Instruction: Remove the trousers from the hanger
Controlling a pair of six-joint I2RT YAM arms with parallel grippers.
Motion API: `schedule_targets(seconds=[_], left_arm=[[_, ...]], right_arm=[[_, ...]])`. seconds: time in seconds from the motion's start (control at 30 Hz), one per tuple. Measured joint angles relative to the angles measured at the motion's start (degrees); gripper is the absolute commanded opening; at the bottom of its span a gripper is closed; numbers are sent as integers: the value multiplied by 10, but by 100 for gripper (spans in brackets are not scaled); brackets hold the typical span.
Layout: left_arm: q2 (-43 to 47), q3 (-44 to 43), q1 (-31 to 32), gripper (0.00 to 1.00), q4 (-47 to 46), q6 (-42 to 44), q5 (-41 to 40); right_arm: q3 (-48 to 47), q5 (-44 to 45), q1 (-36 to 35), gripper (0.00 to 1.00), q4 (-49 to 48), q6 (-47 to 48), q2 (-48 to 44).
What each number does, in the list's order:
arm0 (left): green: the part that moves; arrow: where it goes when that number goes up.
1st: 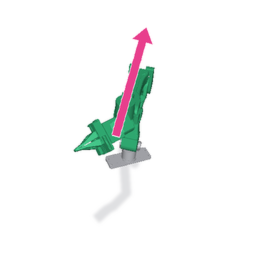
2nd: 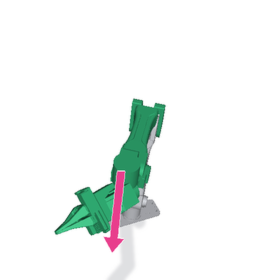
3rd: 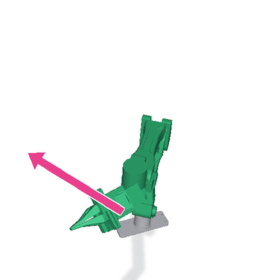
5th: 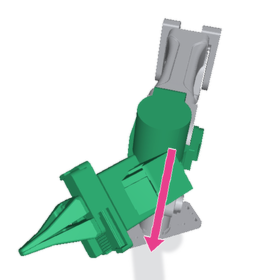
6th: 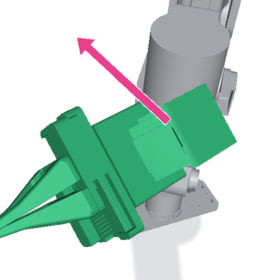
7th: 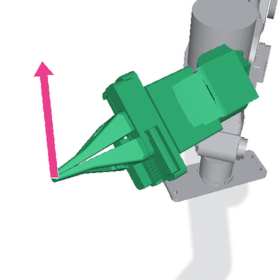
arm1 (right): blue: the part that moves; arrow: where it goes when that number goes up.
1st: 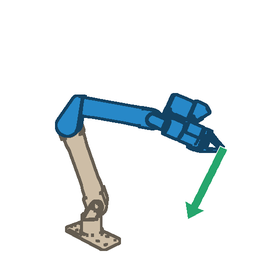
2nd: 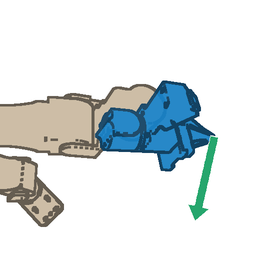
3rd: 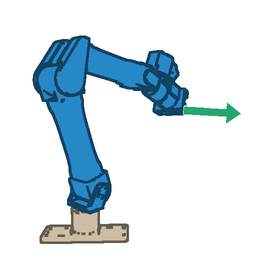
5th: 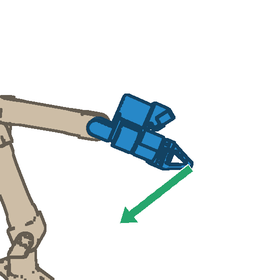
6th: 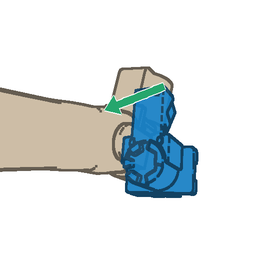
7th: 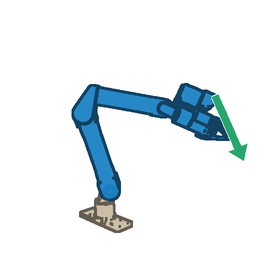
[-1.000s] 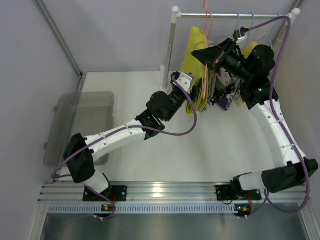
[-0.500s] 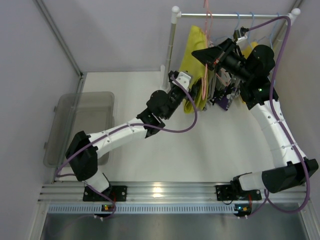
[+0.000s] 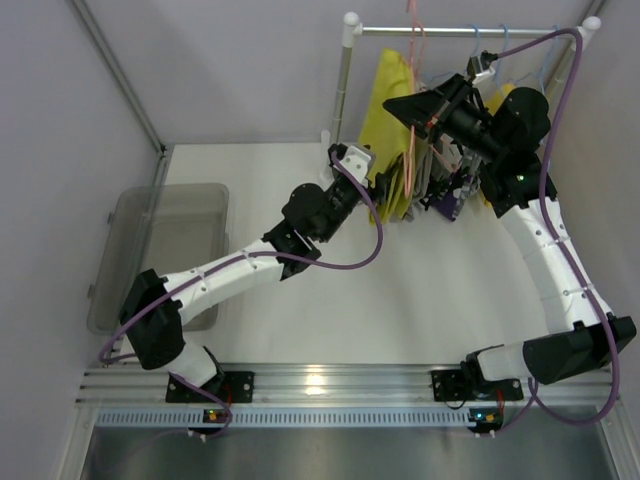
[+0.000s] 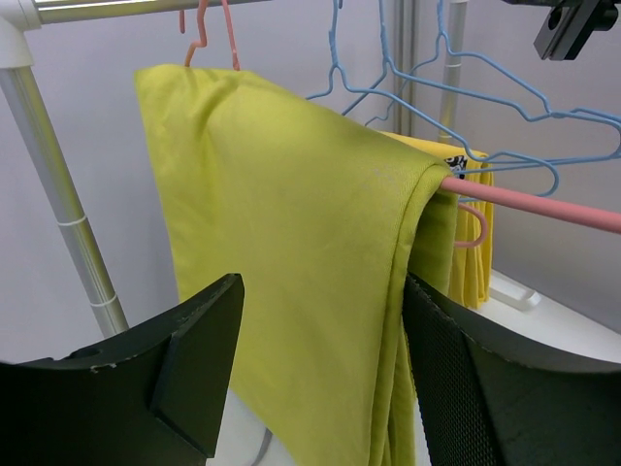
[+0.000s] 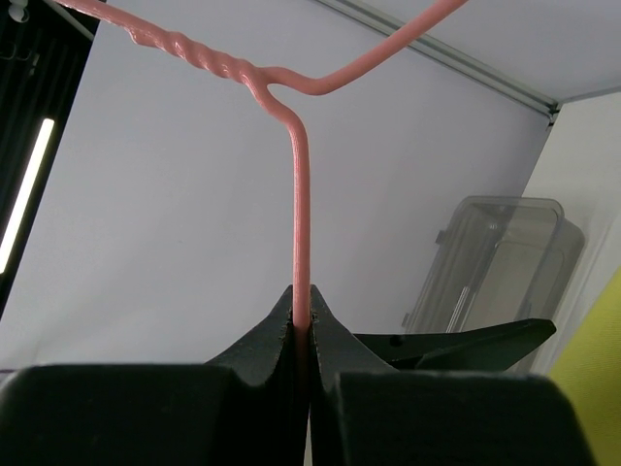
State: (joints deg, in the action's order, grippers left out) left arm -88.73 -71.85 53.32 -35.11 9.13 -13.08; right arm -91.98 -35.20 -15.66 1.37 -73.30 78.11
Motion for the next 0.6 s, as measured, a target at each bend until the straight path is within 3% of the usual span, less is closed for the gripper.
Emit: schedule_targets(seconds=[0.6], left_arm=[[-9,-24,0,71,0,10,-9]], right_arm=[[0,-1,-1,0,0,-4,4]])
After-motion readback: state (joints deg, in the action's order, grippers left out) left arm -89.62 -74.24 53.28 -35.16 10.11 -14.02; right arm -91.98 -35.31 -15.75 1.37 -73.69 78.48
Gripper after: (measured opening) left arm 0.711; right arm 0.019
